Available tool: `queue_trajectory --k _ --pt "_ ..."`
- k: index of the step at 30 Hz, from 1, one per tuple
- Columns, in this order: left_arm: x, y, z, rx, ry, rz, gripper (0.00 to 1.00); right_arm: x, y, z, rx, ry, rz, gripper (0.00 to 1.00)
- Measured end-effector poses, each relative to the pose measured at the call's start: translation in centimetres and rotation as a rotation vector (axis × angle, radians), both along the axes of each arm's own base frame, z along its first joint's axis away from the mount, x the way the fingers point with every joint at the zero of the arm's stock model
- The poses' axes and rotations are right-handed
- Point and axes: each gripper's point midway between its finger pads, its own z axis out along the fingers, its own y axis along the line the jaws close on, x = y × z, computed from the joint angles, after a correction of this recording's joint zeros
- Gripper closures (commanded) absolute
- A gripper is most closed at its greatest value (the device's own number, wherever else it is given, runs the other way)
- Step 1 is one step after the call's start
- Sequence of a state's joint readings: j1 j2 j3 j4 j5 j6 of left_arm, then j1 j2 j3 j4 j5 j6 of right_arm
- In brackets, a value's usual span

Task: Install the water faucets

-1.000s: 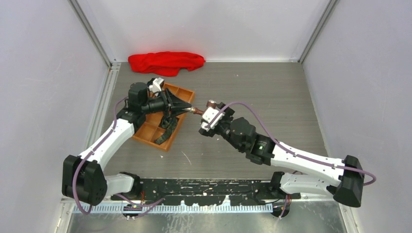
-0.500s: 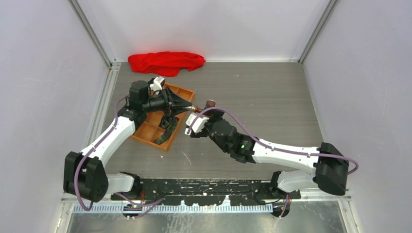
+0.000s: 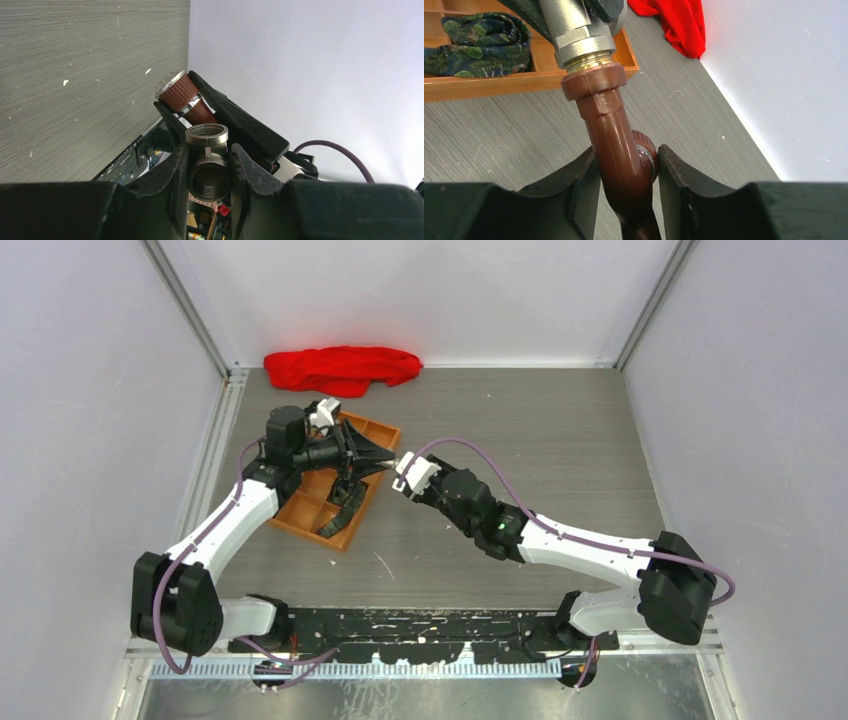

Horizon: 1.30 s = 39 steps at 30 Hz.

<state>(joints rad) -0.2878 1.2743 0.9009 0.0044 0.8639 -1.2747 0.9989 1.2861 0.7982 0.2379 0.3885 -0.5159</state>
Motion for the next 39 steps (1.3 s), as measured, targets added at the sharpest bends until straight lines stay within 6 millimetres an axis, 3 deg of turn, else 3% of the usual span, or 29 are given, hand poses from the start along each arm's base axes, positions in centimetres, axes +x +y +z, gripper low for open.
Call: queue_trajectory --k 3,10,15,22,23,26,29,33,39 --pt "0.0 0.0 0.0 0.001 0.002 0.0 1.0 -0.2 0.2 -0.1 0.016 0.032 0.017 0.86" --pt "-0.3 -0.1 0.0 -0.003 -0.007 -0.019 1.0 -1.1 0.5 -0.4 0.132 0.238 0.113 0.99" --pt "0.0 -0.4 0.0 -0.014 -0.033 -0.063 1.0 -2.2 0.3 -0.5 0.309 0.53 0.218 0.99" --pt "0.2 -0.9 0.5 -0.041 -0.091 -0.123 1.0 -6.6 1.6 1.4 0.671 1.05 0.39 0.99" --pt "0.2 -0.9 0.6 -0.044 -0.102 -0.133 1.0 -7.2 2.0 1.7 0.716 1.125 0.42 0.96" --pt "0.0 -1.0 0.5 -0.051 -0.103 -0.158 1.0 -8.5 2.3 2.4 0.814 1.295 0.454 0.48" --pt "-0.1 -1.1 0.4 -0.055 -0.096 -0.171 1.0 -9.1 2.1 3.2 0.864 1.39 0.467 0.22" --pt "0.1 -1.1 0.1 -0.051 -0.097 -0.163 1.0 -9.4 1.8 4.1 0.85 1.362 0.487 0.06" --pt "0.3 -1.0 0.1 -0.057 -0.105 -0.151 1.0 -9.2 1.2 4.6 0.842 1.307 0.45 0.0"
